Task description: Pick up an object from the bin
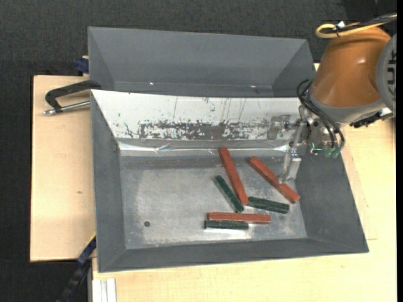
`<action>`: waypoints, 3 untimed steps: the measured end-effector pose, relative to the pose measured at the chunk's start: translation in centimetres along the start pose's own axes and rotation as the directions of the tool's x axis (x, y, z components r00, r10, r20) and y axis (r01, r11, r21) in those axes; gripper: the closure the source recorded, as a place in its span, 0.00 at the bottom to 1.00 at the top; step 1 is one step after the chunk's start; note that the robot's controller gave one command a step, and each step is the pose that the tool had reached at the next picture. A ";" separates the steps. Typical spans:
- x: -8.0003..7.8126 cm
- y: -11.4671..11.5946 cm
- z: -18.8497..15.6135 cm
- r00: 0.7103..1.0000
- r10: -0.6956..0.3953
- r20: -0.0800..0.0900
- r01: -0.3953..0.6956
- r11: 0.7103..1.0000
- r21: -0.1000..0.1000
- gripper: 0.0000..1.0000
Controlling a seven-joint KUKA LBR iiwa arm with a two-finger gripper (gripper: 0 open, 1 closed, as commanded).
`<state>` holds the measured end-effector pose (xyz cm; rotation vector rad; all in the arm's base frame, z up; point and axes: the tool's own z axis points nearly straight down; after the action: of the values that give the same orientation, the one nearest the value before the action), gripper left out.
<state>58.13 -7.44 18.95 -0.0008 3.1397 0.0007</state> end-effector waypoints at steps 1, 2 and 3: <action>2.4 -2.1 5.0 1.000 0.004 0.006 -0.004 1.000 0.000 0.00; 5.3 -2.4 11.3 0.994 0.108 0.002 -0.108 0.994 0.000 0.00; 5.0 0.5 11.4 0.918 0.396 0.012 -0.396 0.918 -0.001 1.00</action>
Offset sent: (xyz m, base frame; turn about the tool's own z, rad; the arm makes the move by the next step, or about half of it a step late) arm -0.0586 -0.0229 -0.1195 0.1106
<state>53.15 -6.96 7.59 0.6318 3.0633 -0.0006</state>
